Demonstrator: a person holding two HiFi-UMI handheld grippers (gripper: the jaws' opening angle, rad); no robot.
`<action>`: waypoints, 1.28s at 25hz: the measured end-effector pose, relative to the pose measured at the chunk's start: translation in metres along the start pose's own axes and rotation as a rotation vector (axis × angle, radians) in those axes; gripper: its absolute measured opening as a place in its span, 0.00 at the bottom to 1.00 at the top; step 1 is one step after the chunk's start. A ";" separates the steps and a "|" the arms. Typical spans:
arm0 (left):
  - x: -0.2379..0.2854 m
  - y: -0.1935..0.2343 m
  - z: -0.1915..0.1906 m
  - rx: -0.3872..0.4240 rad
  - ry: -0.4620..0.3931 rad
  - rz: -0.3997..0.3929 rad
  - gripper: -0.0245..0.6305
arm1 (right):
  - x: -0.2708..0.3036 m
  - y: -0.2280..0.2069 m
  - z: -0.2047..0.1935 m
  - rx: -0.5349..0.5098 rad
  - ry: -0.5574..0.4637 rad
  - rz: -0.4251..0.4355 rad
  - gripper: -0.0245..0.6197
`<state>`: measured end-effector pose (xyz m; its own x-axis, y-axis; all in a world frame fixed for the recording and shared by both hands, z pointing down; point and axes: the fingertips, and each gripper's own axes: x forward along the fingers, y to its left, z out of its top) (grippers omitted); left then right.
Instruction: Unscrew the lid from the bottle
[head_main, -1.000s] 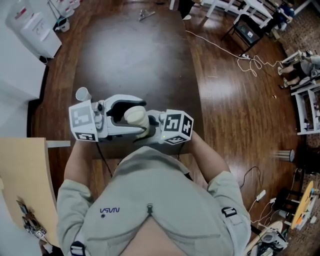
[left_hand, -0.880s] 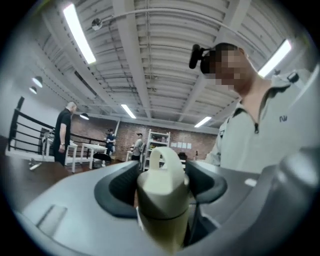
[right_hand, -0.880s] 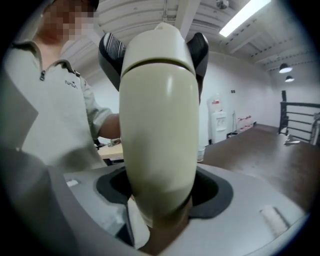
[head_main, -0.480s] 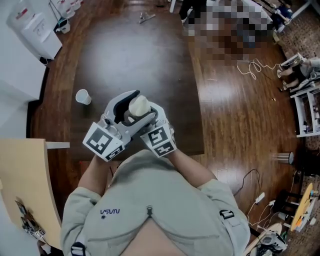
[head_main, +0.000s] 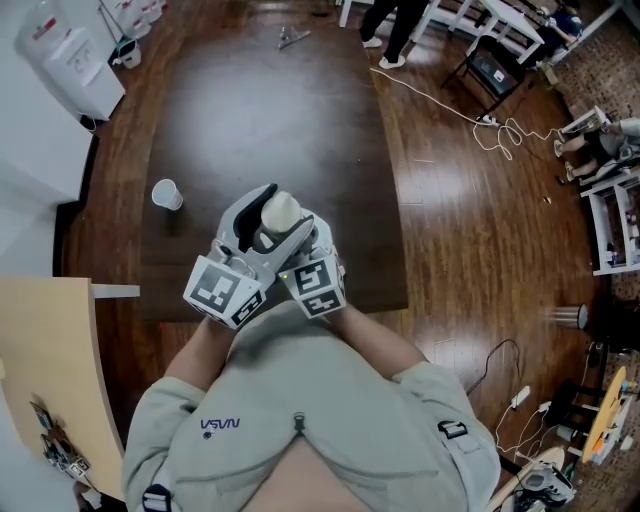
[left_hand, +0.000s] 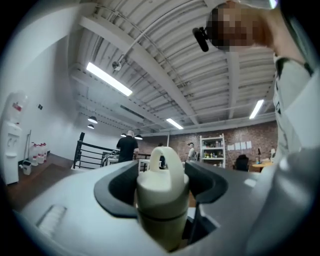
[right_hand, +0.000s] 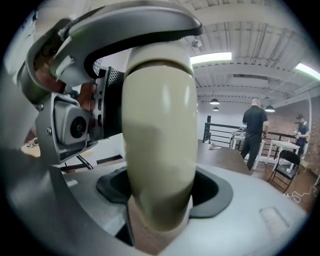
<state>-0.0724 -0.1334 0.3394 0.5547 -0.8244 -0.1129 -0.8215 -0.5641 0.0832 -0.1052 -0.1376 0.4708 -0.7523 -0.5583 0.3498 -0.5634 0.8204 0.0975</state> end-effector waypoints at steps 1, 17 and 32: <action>0.000 -0.002 0.000 -0.003 0.004 -0.022 0.50 | -0.001 0.002 0.000 0.006 0.001 0.023 0.51; -0.064 -0.041 0.029 -0.277 0.139 -0.894 0.61 | -0.085 0.106 0.020 -0.038 0.071 1.094 0.51; -0.054 -0.042 0.021 -0.117 0.175 -0.821 0.50 | -0.066 0.095 0.011 -0.098 0.098 1.006 0.51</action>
<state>-0.0705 -0.0643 0.3212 0.9896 -0.1407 -0.0284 -0.1352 -0.9802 0.1447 -0.1130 -0.0239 0.4468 -0.8281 0.4062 0.3862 0.3498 0.9129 -0.2102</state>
